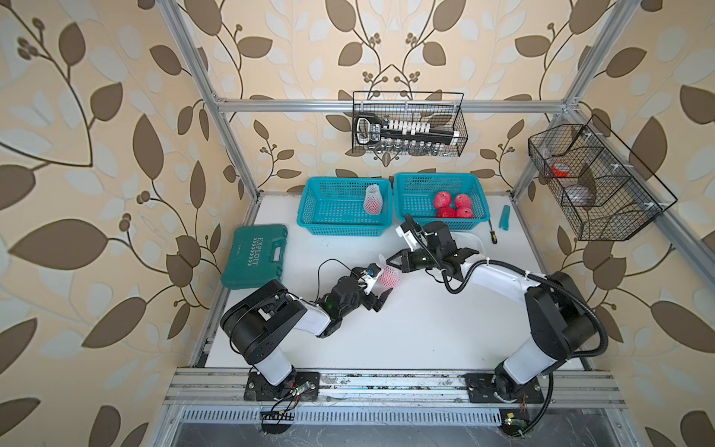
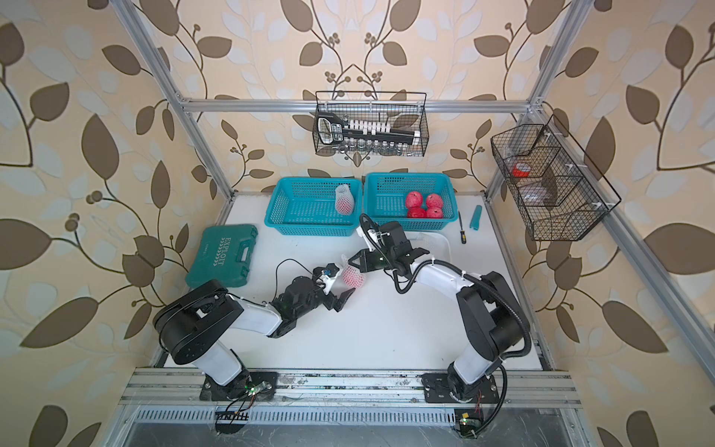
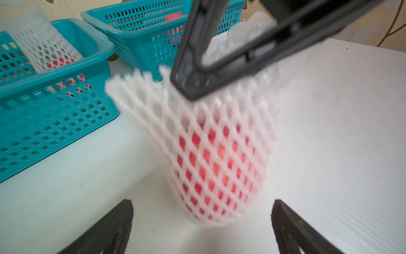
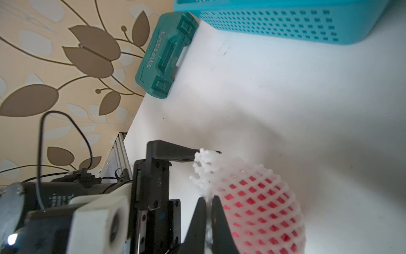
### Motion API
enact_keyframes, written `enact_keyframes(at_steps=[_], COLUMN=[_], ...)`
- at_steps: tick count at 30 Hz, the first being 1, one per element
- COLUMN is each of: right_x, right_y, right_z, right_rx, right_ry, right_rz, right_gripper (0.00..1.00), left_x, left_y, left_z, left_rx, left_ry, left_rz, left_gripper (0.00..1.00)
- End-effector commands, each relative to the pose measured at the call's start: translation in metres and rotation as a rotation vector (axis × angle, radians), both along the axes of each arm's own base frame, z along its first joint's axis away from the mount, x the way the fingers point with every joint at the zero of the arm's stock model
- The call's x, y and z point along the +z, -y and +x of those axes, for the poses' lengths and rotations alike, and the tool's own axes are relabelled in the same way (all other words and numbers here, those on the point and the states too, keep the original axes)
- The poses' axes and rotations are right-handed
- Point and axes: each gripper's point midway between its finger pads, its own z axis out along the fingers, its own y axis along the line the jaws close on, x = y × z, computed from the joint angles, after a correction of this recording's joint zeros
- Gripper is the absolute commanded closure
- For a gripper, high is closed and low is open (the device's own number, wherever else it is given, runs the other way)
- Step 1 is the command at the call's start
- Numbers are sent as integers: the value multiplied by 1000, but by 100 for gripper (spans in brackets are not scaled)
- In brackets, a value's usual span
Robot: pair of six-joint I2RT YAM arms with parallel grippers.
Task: Remove foam nets from apples
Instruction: Remove the foam net from the apple.
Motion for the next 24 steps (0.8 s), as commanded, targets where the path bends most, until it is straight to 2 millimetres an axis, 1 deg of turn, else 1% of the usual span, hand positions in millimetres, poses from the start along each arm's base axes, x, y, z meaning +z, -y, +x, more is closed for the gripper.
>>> enact_keyframes(at_steps=[1, 4, 6, 8, 9, 10, 12, 13, 14, 16, 19, 20, 22, 24], right_x=[15, 10, 5, 9, 9, 3, -12, -12, -6, 5, -7, -6, 1, 7], right_y=[-1, -1, 0, -1, 1, 1, -1, -1, -3, 1, 0, 0, 4, 5], right_z=[-4, -4, -4, -7, -6, -4, 3, 3, 0, -1, 6, 6, 4, 6], right_rx=[-4, -16, -31, -43, -63, -77, -84, -80, -79, -117, -114, -114, -143, -156], right_ry=[214, 245, 243, 274, 293, 302, 259, 255, 277, 322, 286, 289, 321, 322], right_rz=[-78, -84, -80, -55, -56, -65, -115, -121, -104, -77, -149, -160, -127, -124], right_gripper=[90, 91, 94, 96, 100, 100, 100, 100, 100, 100, 100, 100, 100, 100], left_x=[37, 41, 44, 42, 39, 39, 40, 42, 46, 50, 48, 48, 46, 40], left_y=[-4, -13, -19, -22, -24, -26, -29, -31, -33, -33, -32, -30, -28, -25], left_z=[6, 9, 10, 14, 16, 17, 19, 19, 18, 15, 15, 14, 12, 10], left_rx=[53, 102, 130, 143, 160, 168, 176, 185, 183, 171, 159, 144, 138, 117], left_ry=[85, 105, 118, 104, 88, 79, 72, 76, 85, 91, 71, 69, 52, 24], left_rz=[-92, -113, -118, -104, -95, -95, -119, -133, -151, -164, -154, -156, -164, -153], left_gripper=[1, 1, 1, 1, 1, 1, 1, 1, 1, 1, 1, 1, 1, 1])
